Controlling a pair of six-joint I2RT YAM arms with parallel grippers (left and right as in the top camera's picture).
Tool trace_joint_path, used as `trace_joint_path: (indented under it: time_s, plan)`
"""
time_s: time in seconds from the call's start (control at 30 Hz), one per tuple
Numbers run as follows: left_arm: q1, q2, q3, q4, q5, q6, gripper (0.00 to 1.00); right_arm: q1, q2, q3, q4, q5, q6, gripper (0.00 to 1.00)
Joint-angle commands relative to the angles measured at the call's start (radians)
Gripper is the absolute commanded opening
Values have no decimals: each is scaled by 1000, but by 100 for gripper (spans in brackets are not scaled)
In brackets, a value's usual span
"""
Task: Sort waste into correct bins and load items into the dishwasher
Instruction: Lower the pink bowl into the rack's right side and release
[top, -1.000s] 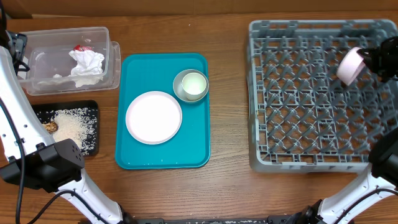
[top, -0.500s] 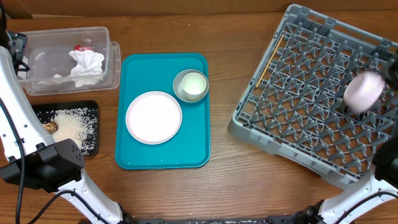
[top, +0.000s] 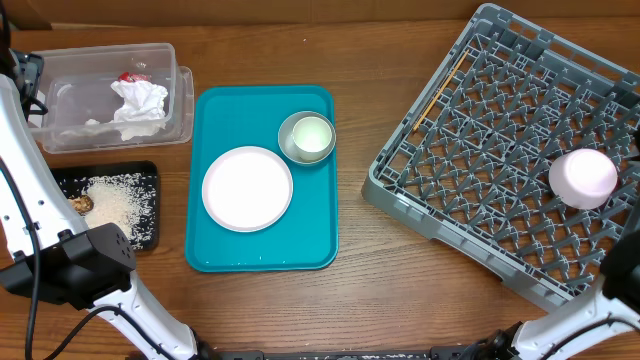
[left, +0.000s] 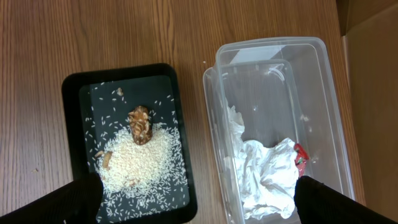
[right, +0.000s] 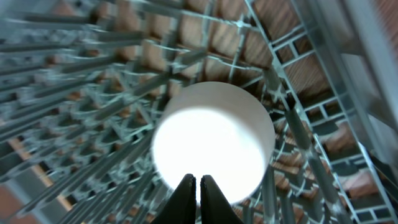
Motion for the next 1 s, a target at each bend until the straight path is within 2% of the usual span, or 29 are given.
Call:
trace_joint_path:
  time_s: [0.0,0.13,0.23,0.27,0.33,0.43,0.47,0.57,0.6,0.63,0.7,0.73,0.97]
  plan:
    - [-2,5,-4,-1,-20,-10,100,45,-147,6,1,-110,-27,7]
    - [-3,5,-4,-1,-20,-10,100,173,-189,6,-12,-249,-131,15]
    - [-2,5,-4,-1,-20,-10,100,335,-194,4,-23,-231,-186,29]
    - [-2,5,-4,-1,-20,-10,100,398,-193,0,-21,-210,-187,38]
    - [-2,5,-4,-1,-20,-10,100,521,-192,-5,-13,-157,-185,67]
    - [-2,5,-4,-1,-20,-10,100,686,-183,-6,0,-91,-164,95]
    - [-2,5,-4,-1,-20,-10,100,726,-179,-7,7,-70,-149,99]
    - [-3,5,-4,-1,-20,-10,100,879,-159,-20,47,37,-71,100]
    - [-3,5,-4,-1,-20,-10,100,914,-151,-27,58,68,-43,94]
    - [-3,5,-4,-1,-20,-10,100,954,-140,-37,75,102,-11,78]
    - [-3,5,-4,-1,-20,-10,100,1014,-119,-65,115,125,10,52]
    - [-3,5,-4,-1,-20,-10,100,1036,-108,-82,136,122,10,43]
    - [-3,5,-4,-1,-20,-10,100,1186,-11,-135,171,123,66,42]
